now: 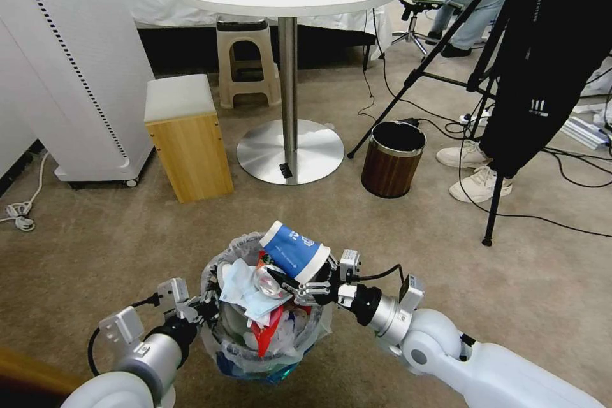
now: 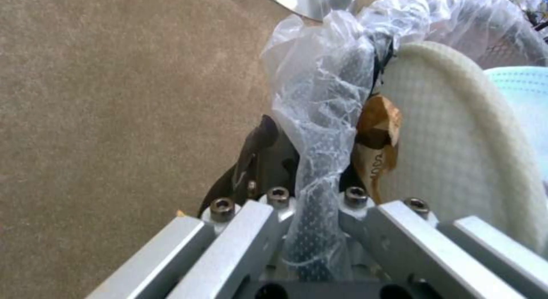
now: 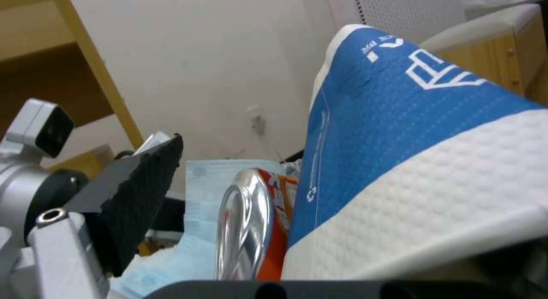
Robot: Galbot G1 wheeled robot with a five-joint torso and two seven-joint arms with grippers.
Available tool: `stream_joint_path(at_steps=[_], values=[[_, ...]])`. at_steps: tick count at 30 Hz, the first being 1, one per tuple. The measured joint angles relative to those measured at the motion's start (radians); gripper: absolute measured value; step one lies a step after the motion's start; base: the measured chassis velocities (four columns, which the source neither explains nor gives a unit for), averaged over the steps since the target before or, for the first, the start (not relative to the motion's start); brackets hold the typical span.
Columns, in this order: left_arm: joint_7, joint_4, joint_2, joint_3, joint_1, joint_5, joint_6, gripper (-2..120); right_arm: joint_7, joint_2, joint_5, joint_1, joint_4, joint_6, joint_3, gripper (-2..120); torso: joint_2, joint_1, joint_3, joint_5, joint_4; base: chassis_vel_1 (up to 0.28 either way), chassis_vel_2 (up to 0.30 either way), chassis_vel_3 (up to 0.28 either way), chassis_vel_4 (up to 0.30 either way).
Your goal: Pick up the trash bin and place the garbage on the floor into it.
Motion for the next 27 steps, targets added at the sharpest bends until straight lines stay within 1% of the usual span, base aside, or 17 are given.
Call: stream_joint_path(at_steps=[8, 15, 27], values=[[0.003, 0.001, -0.002, 0.004, 0.001, 0.004, 0.001, 1, 0.016, -0.003, -0.003, 0.006, 0.01, -0.012, -0.008, 100, 0.0, 0.0, 0.0, 0.0, 0.0, 0.0, 0.0, 0.0, 0.0], [0.011, 0.0, -0.004, 0.015, 0.003, 0.016, 0.002, 1, 0.09, -0.022, -0.024, 0.025, 0.037, -0.07, -0.028, 100, 0.0, 0.0, 0.0, 0.0, 0.0, 0.0, 0.0, 0.0, 0.0], [0.02, 0.012, -0.003, 0.022, -0.006, 0.019, 0.002, 1, 0.064, -0.024, -0.015, 0.09, 0.053, -0.09, -0.063, 100, 0.0, 0.0, 0.0, 0.0, 0.0, 0.0, 0.0, 0.0, 0.0]])
